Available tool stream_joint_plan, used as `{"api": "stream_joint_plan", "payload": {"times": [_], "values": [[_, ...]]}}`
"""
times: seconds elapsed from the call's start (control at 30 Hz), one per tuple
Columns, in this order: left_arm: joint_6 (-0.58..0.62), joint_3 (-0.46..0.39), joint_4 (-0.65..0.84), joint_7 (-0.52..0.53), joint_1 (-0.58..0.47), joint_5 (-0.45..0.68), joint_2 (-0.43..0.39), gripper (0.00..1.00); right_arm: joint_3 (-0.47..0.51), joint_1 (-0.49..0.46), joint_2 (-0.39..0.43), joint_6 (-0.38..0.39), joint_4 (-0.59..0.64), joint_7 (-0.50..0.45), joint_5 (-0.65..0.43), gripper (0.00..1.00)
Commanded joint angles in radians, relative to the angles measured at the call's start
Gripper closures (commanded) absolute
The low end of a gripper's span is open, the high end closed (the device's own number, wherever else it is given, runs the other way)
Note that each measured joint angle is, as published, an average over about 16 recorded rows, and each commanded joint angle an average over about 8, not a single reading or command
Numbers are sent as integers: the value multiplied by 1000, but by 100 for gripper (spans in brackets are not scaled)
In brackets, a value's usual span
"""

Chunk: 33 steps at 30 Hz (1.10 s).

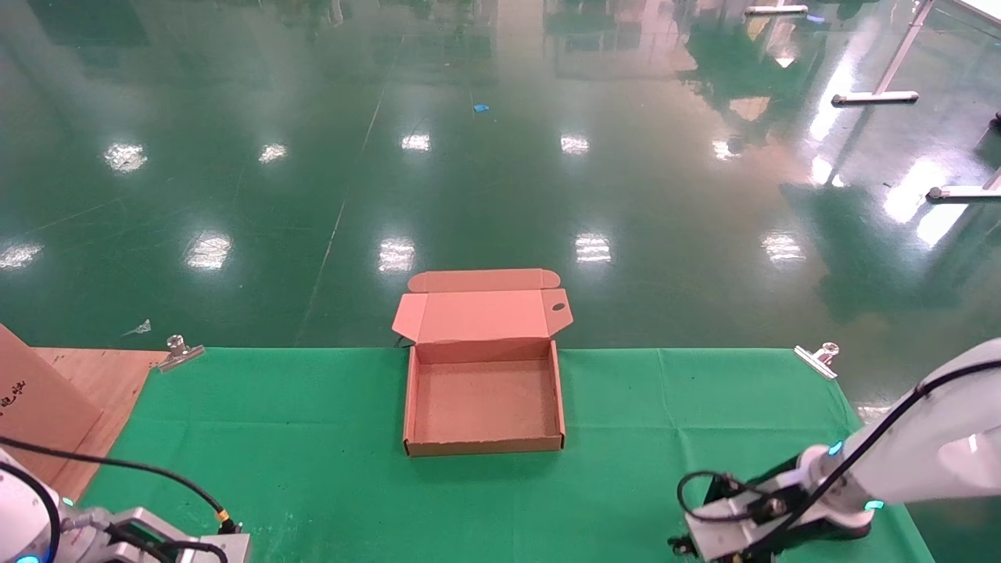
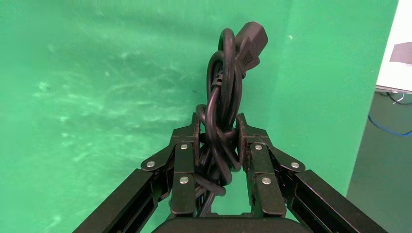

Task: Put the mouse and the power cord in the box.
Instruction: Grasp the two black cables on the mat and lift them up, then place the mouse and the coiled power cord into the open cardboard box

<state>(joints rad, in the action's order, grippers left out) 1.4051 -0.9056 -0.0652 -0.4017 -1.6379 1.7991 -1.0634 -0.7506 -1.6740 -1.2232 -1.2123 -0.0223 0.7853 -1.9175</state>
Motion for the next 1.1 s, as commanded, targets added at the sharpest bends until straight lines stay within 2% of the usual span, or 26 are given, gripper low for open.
{"api": "stream_joint_plan", "payload": {"times": [0.03, 0.3, 0.5, 0.67, 0.8, 0.97, 1.1], "values": [[11, -3, -4, -3, -14, 5, 0, 100, 5, -14, 10, -13, -2, 6, 7, 100], [82, -4, -68, 19, -171, 9, -36, 100, 43, -159, 43, -131, -44, 26, 63, 100], [87, -2, -113, 48, -297, 12, -105, 100, 69, -274, 25, -195, -81, 1, 100, 100], [46, 7, -125, 51, -392, 5, -198, 100, 78, -342, -42, -182, -100, -45, 112, 100], [-30, 18, -112, 40, -441, -4, -257, 100, 74, -367, -100, -149, -103, -73, 106, 100], [-150, 30, -114, 23, -449, -20, -285, 100, 66, -369, -131, -135, -128, -92, 109, 100], [-199, 33, -130, 16, -438, -33, -288, 100, 58, -363, -135, -144, -164, -111, 121, 100]]}}
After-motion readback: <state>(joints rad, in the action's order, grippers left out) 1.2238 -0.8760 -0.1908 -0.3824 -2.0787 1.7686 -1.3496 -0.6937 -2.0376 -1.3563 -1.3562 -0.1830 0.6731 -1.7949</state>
